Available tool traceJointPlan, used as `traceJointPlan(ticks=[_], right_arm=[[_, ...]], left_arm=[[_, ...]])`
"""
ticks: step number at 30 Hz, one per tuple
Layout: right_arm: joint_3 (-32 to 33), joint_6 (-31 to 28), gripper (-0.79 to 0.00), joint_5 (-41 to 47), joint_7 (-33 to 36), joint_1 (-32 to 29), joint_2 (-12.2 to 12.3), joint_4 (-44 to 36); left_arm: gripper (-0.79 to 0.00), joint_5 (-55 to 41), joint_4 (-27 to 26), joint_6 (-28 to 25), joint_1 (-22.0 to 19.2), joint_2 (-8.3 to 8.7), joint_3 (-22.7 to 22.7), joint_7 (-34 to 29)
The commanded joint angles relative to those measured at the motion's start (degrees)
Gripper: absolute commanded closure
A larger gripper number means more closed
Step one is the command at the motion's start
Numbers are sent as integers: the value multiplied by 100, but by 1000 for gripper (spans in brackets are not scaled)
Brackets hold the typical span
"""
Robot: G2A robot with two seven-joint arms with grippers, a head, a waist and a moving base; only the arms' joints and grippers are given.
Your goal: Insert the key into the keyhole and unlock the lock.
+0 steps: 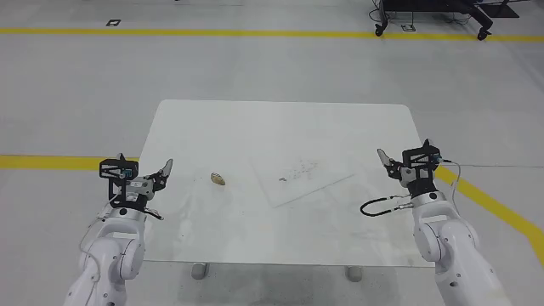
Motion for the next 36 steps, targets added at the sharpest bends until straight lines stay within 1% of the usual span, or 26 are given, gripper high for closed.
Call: traceJointPlan(ticks=[1,14,15,17,20,23,28,29,36], right_arm=[[0,0,-785,0,0,0,0,0],[0,0,-784,0,0,0,0,0],[-41,-82,-785,3,32,12,-1,2],[-244,-393,-785,-102,250,177,-1,30],[-728,-646,-785,-413,522,527,-28,216],[-1285,-1157,-785,-440,887,1067,-76,632],[-2138,-1536,-785,-398,1272,1810,-208,1295],[-2205,-1611,-785,-371,1304,1892,-220,1369],[-2205,-1611,-785,-371,1304,1892,-220,1369]], left_arm=[[-784,0,0,0,0,0,0,0],[-785,0,0,0,0,0,0,0],[-785,0,0,0,0,0,0,0],[-785,0,0,0,0,0,0,0],[-785,0,0,0,0,0,0,0],[-785,0,0,0,0,0,0,0],[-785,0,0,0,0,0,0,0],[-785,0,0,0,0,0,0,0],[-785,0,0,0,0,0,0,0]])
